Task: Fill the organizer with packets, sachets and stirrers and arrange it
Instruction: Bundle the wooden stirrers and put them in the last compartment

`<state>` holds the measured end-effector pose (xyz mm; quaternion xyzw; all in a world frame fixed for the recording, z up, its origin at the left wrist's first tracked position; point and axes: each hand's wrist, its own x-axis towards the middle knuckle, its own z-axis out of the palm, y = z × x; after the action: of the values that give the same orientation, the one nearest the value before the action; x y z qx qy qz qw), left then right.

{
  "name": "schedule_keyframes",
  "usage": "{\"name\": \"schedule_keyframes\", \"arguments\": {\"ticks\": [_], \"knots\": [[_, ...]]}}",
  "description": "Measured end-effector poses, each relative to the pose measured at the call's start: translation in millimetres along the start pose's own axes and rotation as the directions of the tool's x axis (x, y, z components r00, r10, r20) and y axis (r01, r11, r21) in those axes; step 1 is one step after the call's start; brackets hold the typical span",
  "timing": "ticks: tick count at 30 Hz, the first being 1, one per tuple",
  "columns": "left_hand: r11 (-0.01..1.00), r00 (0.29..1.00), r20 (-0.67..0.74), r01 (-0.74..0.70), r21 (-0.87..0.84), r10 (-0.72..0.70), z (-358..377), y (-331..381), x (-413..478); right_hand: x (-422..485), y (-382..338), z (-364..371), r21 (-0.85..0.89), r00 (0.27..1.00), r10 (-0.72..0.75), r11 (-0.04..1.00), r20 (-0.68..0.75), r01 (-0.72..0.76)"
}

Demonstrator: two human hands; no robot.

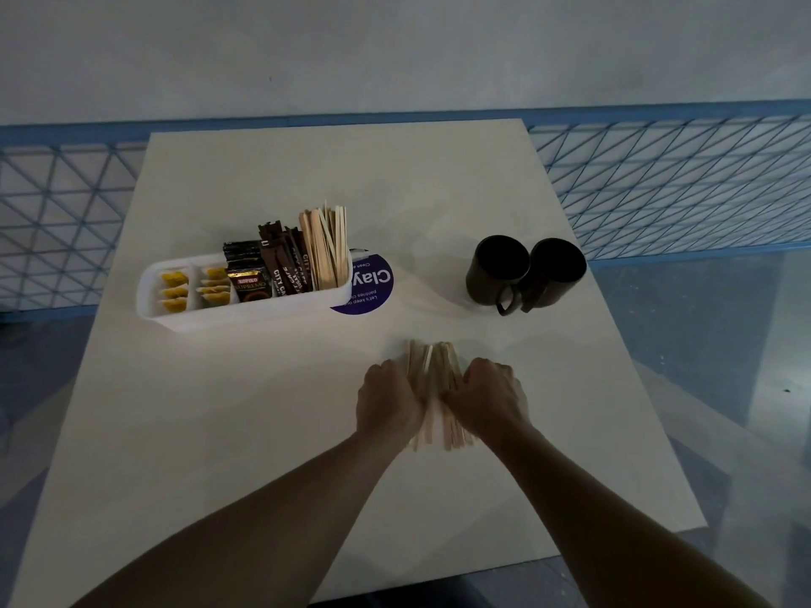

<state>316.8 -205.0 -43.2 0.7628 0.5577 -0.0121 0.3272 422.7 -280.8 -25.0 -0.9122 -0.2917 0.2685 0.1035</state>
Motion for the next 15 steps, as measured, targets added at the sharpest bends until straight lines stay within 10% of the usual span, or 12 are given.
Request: {"name": "schedule_keyframes", "arguments": {"ticks": [15], "knots": [[0.999, 0.994, 0.103, 0.045, 0.026, -0.048, -1, -10, 16, 9, 5, -8, 0.073, 1.000, -0.001, 0.997, 0.012, 0.001]]}}
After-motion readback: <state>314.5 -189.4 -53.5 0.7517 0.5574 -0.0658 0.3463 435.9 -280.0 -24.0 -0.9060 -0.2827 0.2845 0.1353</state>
